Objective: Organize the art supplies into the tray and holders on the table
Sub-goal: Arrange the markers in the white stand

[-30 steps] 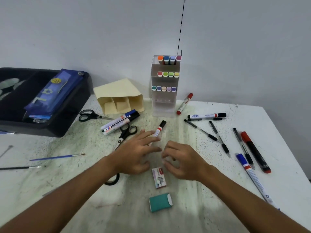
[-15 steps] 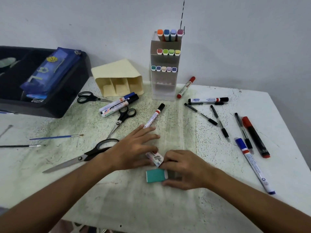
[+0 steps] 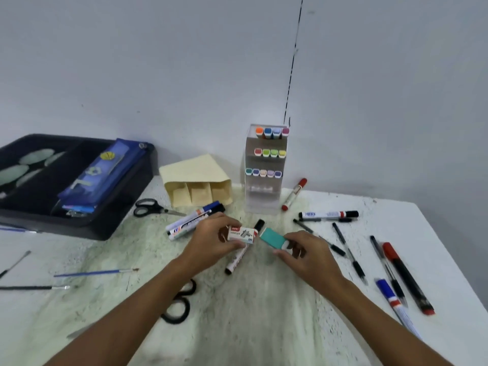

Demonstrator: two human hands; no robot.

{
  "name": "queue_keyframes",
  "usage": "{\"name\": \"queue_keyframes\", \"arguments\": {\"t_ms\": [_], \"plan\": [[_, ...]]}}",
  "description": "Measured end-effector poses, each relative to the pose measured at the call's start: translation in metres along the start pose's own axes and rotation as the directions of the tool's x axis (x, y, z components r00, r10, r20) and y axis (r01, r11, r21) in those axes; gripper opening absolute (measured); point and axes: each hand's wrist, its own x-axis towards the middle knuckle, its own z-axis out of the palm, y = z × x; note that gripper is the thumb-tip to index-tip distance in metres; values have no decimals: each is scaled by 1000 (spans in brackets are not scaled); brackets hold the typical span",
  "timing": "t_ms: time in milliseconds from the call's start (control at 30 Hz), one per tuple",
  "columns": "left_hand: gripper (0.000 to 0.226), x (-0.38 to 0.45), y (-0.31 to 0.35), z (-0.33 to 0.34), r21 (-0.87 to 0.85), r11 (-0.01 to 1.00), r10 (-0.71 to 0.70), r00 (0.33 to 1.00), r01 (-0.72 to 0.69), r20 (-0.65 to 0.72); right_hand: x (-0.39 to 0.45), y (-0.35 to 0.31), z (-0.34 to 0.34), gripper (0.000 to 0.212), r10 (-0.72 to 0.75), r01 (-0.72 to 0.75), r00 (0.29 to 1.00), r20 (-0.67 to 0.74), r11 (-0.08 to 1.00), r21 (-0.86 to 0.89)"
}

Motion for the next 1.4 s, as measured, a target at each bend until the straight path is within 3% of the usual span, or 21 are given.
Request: {"name": "queue_keyframes", "arguments": {"t_ms": [100,200,367,467,600,733,900,1033,1400], "plan": [[38,18,6,9,-202,963,-185,983,180,-6,21,-4,6,30,170,-153,979,-110,977,147],[38,34,14,14,-432,867,-254,966,249,45,38,-10,13,28,311,-250,931,-190,925,286],[44,57,24,16,-582,733,-394,917,352,58,60,-18,20,18,409,-304,873,-264,882,359],[32,66,28,18,-709,566,-537,841,420,69,67,-21,23,18,456,-332,844,-282,858,393],[26,71,27,21,-789,444,-586,804,425,102,71,-26,29,20,517,-360,813,-268,808,466],[20,78,29,26,-818,407,-685,728,406,20,73,-31,33,23,595,-360,779,-199,684,634],[15,84,36,33,-878,291,-758,652,379,30,78,-40,36,33,672,-353,731,-118,521,777],[9,85,38,36,-892,294,-773,634,345,-10,80,-44,38,32,700,-348,711,-66,432,832],[11,82,41,45,-834,450,-672,736,318,-82,82,-47,38,15,744,-329,664,75,202,922]]}}
